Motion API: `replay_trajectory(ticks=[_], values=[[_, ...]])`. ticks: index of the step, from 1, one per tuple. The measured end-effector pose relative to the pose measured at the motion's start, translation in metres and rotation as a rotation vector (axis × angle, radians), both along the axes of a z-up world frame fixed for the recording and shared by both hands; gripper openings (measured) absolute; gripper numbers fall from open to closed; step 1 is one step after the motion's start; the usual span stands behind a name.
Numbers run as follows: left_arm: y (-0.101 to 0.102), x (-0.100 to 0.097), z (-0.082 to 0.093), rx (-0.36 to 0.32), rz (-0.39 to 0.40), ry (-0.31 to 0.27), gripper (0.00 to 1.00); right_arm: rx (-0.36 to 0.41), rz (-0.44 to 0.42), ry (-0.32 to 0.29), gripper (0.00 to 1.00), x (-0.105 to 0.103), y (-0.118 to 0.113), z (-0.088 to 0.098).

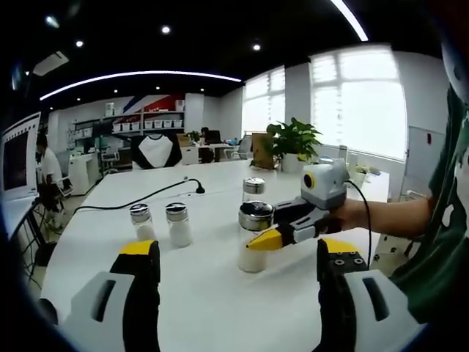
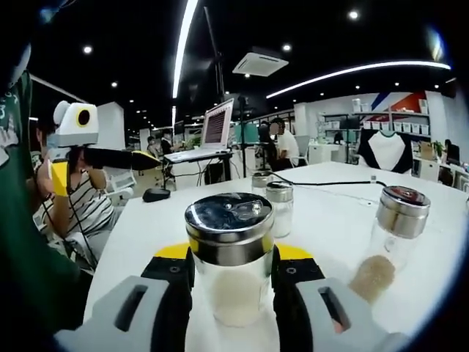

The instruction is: Rotate the seasoning bottle until the label or dispensing opening points toward the visible target arrow and the bottle remains upright within the marked orientation range

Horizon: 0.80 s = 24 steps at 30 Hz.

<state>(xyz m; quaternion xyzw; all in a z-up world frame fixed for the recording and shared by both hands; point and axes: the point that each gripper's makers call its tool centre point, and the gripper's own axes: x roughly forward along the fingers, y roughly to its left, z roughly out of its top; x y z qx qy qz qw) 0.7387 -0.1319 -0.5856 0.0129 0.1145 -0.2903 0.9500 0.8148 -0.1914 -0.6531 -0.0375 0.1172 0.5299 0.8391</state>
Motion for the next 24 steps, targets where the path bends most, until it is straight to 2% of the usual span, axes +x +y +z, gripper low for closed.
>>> replay_trajectory(ticks=[9, 24], values=[[-0.0027, 0.002, -0.0019, 0.001, -0.011, 0.006, 0.93, -0.035, -0.062, -0.002, 0.4, 0.002, -0.0013, -0.002], [-0.0009, 0.0036, -0.0031, -0.003, -0.012, 0.009, 0.94, -0.048, -0.16, 0.009, 0.4, 0.0032, -0.0035, -0.0056]])
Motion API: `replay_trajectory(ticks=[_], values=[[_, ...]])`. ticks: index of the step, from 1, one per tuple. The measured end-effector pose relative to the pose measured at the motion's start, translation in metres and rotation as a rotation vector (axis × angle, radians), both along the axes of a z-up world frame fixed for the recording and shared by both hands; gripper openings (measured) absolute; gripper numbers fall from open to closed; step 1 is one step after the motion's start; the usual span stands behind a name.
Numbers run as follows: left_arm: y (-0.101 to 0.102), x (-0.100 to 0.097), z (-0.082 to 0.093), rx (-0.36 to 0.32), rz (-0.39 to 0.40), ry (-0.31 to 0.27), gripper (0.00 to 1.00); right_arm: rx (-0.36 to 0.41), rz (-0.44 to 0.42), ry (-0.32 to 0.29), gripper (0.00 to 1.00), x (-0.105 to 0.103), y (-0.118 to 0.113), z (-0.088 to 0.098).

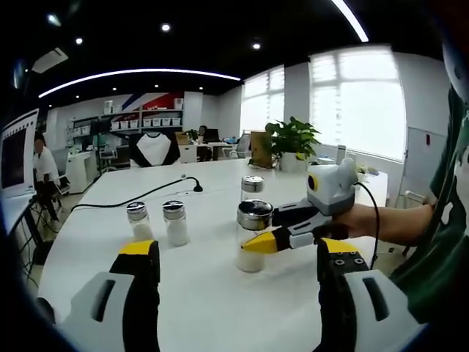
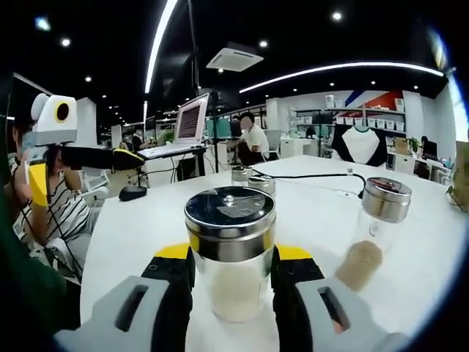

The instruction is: Rotate the seasoning bottle until the label or dispensing opening points toward the visible target arrow and the bottle remains upright within the marked orientation range

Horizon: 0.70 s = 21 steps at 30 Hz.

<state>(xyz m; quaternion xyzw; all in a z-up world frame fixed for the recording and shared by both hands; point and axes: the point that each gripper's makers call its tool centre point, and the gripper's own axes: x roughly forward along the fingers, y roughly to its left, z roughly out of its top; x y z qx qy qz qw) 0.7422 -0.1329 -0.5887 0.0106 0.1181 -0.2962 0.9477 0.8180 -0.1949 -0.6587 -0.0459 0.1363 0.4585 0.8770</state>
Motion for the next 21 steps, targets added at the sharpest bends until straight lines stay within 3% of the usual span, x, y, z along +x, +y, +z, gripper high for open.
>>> replay_trajectory(ticks=[21], values=[[0.0015, 0.0022, -0.001, -0.009, 0.004, 0.003, 0.93, -0.002, -0.154, 0.045, 0.4, 0.0018, -0.0013, -0.0041]])
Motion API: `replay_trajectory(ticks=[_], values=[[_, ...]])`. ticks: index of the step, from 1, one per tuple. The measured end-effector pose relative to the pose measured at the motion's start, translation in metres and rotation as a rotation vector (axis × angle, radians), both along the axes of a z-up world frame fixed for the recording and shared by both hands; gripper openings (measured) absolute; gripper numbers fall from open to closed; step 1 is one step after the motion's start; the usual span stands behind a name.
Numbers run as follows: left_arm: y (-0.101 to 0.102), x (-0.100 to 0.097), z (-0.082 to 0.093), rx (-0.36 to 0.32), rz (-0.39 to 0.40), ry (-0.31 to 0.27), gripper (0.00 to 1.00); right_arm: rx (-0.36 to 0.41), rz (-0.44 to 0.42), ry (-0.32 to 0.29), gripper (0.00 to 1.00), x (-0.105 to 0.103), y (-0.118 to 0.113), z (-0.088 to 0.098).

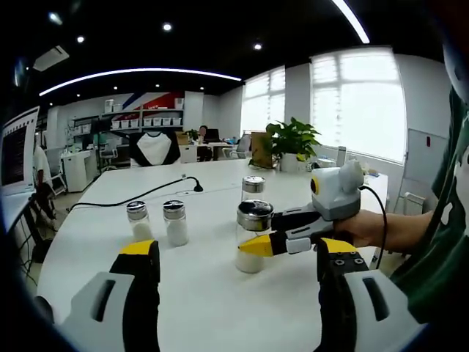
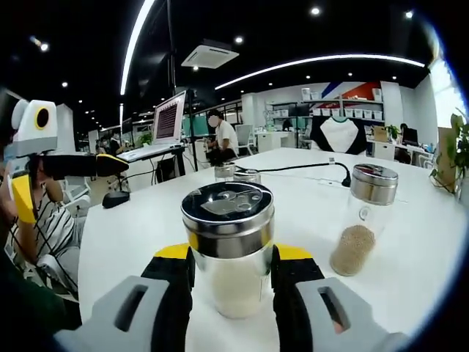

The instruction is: Rotate the seasoning bottle until the label or dispensing opening points toward the visible target arrow and the bottle remains upright within the marked orientation range

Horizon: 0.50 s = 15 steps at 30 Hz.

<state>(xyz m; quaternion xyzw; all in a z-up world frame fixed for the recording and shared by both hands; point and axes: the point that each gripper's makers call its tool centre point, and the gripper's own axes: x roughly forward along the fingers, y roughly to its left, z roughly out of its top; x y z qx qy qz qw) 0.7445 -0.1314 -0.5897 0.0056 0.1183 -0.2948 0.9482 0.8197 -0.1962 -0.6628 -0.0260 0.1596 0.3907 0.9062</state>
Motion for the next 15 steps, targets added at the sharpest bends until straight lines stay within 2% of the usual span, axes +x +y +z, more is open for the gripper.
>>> replay_trajectory(ticks=[15], values=[[-0.0041, -0.002, -0.0005, 0.002, -0.009, 0.001, 0.93, -0.039, -0.09, 0.02, 0.4, 0.0015, -0.0021, -0.0036]])
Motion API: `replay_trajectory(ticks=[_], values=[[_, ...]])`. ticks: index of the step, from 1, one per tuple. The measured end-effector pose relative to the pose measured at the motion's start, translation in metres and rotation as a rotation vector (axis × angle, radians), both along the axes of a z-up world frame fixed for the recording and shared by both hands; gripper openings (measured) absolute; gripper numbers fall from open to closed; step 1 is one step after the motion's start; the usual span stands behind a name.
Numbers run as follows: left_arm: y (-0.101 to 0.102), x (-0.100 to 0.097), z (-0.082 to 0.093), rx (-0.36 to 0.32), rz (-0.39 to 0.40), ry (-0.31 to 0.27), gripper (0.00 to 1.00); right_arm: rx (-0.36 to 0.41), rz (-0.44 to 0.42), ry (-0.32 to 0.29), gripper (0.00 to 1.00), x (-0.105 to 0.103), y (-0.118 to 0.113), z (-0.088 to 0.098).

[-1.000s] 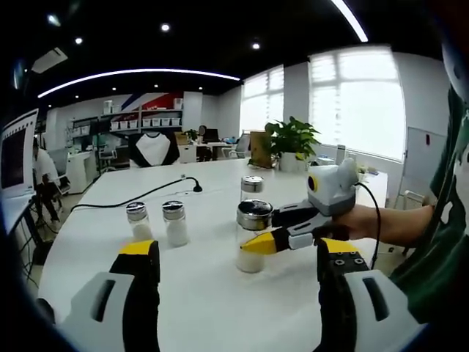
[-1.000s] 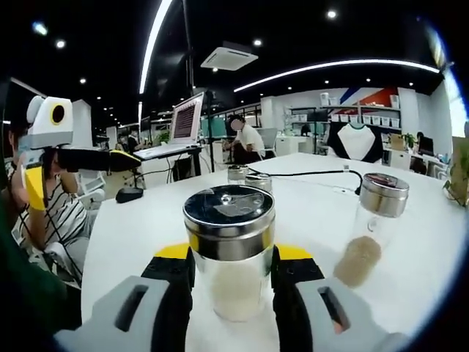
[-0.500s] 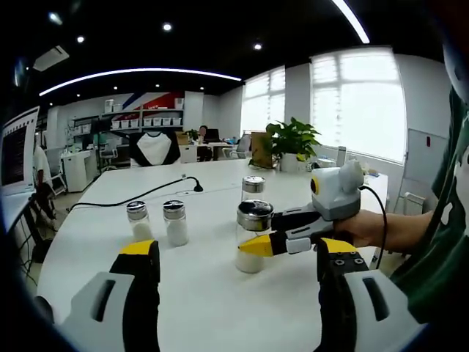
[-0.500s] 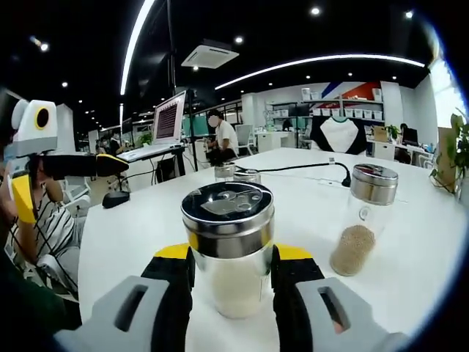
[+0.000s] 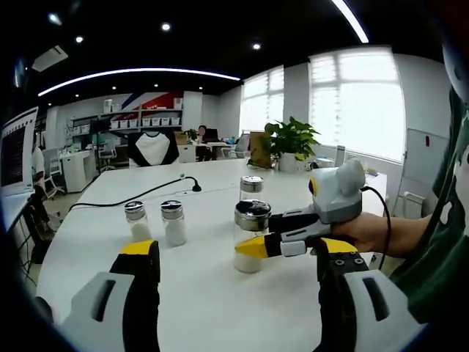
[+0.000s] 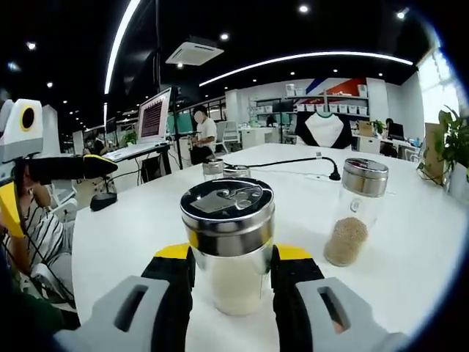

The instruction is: Rotate the seasoning bottle until the label or dispensing opening points toward the visible target arrow and the bottle remains upright within the marked orientation range

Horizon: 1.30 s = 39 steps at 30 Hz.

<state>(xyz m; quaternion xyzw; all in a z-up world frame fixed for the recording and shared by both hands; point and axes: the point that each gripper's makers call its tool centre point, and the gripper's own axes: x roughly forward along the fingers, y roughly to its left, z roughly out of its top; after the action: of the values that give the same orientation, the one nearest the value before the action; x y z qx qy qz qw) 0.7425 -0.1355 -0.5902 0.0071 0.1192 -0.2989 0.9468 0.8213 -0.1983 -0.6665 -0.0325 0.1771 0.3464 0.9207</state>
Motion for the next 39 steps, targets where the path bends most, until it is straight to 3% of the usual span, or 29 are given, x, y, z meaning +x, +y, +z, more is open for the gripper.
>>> replay_trajectory(ticks=[15, 18, 20, 31, 34, 39], values=[[0.002, 0.001, -0.002, -0.005, 0.006, 0.007, 0.93, -0.031, -0.005, 0.035, 0.4, 0.0, -0.002, -0.005], [0.003, 0.001, -0.002, -0.007, 0.007, 0.008, 0.93, -0.062, -0.023, 0.028, 0.5, 0.002, -0.006, -0.006], [0.003, 0.0, -0.001, -0.008, 0.009, 0.007, 0.93, -0.042, -0.017, 0.06, 0.56, 0.0, -0.006, -0.009], [0.002, -0.002, 0.0, -0.019, 0.006, 0.007, 0.93, -0.064, 0.059, 0.062, 0.61, 0.001, -0.007, -0.005], [0.003, -0.002, 0.001, -0.023, 0.01, 0.004, 0.93, -0.177, 0.107, 0.038, 0.56, 0.003, -0.013, -0.006], [0.004, -0.003, 0.001, -0.028, 0.015, 0.005, 0.93, -0.112, 0.149, 0.035, 0.56, 0.004, -0.01, 0.005]])
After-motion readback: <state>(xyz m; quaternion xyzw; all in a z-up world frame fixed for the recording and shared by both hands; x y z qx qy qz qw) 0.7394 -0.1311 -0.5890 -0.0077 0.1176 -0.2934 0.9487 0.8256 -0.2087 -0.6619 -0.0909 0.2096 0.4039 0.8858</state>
